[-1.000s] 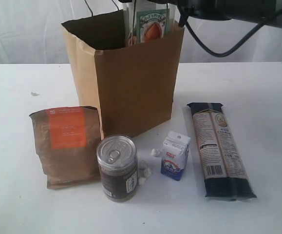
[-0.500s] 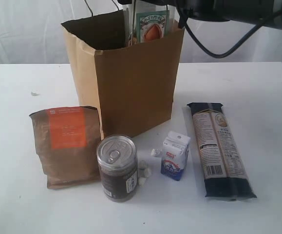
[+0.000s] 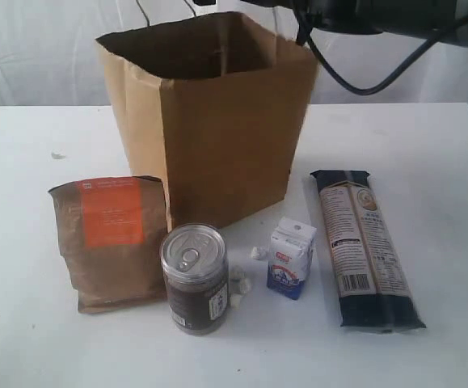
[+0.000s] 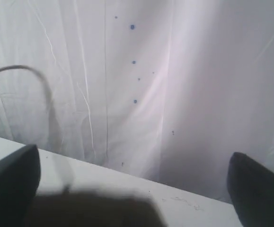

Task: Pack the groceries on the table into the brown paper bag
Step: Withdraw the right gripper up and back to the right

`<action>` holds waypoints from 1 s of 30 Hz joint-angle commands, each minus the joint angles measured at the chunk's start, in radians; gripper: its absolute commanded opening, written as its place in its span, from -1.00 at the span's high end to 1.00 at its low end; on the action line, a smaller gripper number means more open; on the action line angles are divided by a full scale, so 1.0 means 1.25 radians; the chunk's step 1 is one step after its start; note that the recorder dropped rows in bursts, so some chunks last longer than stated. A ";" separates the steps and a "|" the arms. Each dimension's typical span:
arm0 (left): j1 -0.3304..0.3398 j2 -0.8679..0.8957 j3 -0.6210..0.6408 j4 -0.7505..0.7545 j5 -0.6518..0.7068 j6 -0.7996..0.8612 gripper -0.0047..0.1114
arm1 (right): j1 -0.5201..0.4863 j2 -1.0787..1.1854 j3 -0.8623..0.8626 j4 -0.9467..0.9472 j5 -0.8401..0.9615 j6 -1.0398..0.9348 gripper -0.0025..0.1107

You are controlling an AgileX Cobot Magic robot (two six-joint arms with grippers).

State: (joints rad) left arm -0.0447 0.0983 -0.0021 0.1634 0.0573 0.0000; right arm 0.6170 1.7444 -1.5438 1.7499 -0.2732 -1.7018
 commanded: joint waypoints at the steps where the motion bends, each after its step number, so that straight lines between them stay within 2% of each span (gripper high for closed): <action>1: -0.003 -0.004 0.002 0.001 -0.004 0.000 0.92 | 0.000 -0.006 0.000 -0.004 0.005 -0.002 -0.84; 18: -0.003 -0.004 0.002 0.001 -0.004 0.000 0.92 | 0.000 -0.008 0.000 -0.004 0.005 0.007 -0.84; 22: -0.003 -0.004 0.002 0.001 -0.004 0.000 0.92 | 0.005 -0.037 0.000 -0.004 0.009 0.101 -0.84; 25: -0.003 -0.004 0.002 0.001 -0.004 0.000 0.92 | 0.013 -0.080 0.000 -0.004 0.017 0.108 -0.84; 30: -0.003 -0.004 0.002 0.001 -0.004 0.000 0.92 | 0.061 -0.171 0.002 -0.004 0.014 -0.048 -0.84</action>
State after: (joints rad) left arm -0.0447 0.0983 -0.0021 0.1634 0.0573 0.0000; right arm 0.6697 1.5671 -1.5438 1.7499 -0.2526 -1.6789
